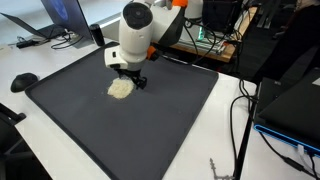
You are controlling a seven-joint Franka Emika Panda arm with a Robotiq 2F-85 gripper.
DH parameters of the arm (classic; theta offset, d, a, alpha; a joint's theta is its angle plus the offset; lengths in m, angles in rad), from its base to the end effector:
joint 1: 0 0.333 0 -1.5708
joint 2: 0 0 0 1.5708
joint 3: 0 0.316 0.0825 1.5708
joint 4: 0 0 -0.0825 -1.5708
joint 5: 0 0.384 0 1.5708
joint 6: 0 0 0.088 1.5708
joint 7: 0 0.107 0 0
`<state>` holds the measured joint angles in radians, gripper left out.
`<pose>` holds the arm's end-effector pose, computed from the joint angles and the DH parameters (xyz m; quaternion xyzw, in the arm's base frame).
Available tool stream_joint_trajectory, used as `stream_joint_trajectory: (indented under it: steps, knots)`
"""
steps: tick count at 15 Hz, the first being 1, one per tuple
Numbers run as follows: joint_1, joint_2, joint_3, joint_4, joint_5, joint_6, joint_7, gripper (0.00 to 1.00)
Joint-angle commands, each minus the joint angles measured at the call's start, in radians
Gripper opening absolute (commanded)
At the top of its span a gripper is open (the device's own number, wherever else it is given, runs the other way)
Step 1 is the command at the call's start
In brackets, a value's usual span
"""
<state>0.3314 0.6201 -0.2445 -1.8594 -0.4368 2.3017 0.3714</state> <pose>0.6220 0.0514 0.1820 0.9713 0.0351 -0.0338 0.2329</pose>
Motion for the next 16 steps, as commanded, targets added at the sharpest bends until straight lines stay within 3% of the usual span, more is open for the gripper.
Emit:
stream_joint_trajectory:
  steps: [1, 9, 16]
  knots:
    - [0.018, 0.084, 0.007, 0.122, -0.084, -0.117, 0.085, 1.00]
    - [0.050, 0.227, 0.019, 0.347, -0.266, -0.343, 0.149, 1.00]
    - [0.014, 0.315, 0.049, 0.501, -0.283, -0.431, 0.122, 1.00]
